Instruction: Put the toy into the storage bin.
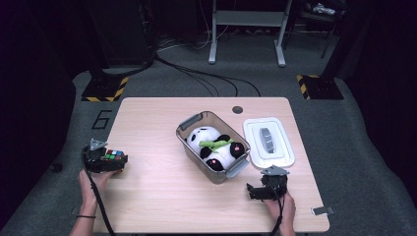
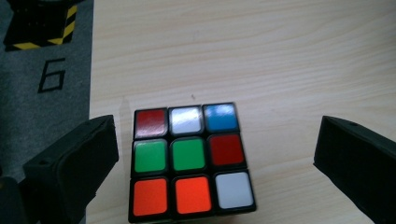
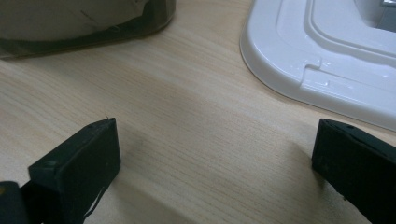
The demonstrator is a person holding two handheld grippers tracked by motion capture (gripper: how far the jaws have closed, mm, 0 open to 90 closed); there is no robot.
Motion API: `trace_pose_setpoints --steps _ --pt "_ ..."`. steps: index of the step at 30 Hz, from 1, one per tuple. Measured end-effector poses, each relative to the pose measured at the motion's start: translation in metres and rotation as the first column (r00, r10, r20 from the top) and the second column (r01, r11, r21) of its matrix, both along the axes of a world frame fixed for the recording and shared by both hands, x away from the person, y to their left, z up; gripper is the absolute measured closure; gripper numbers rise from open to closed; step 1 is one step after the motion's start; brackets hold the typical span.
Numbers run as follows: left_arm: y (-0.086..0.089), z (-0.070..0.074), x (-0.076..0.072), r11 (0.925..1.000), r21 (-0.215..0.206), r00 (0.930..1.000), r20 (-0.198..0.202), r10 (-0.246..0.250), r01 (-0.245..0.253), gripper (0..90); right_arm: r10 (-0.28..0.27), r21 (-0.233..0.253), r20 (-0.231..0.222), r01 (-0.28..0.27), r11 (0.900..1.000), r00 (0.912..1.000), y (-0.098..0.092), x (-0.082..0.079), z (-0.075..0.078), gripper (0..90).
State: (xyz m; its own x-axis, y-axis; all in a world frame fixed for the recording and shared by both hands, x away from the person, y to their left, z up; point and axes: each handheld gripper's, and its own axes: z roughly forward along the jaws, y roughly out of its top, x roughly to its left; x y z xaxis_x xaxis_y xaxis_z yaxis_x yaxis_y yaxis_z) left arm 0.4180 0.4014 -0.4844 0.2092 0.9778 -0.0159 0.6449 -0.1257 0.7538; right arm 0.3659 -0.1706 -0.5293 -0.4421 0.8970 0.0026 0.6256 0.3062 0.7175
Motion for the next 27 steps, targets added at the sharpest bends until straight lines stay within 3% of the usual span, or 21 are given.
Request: trace_pose_setpoints --steps 4,7,14,27 --pt "0.006 -0.010 0.002 1.0000 -0.005 0.9998 -0.018 0.004 -0.004 1.6 -0.003 0.001 0.001 0.003 1.000 1.0000 0.000 0.000 0.000 0.4" --pt "0.006 -0.014 0.001 0.9997 -0.025 1.0000 -0.009 0.001 -0.001 14.2 -0.004 0.000 0.001 0.004 1.000 1.0000 0.000 0.000 0.000 0.4" --pt "0.008 -0.019 0.001 0.9996 -0.025 0.9998 -0.016 0.007 -0.008 33.0 -0.003 0.000 0.001 0.003 1.000 1.0000 0.000 0.000 0.000 0.4" --pt "-0.005 -0.014 0.001 0.9996 0.013 0.9996 -0.017 -0.024 0.024 34.1 -0.004 0.001 0.001 0.004 1.000 1.0000 0.000 0.000 0.000 0.4"
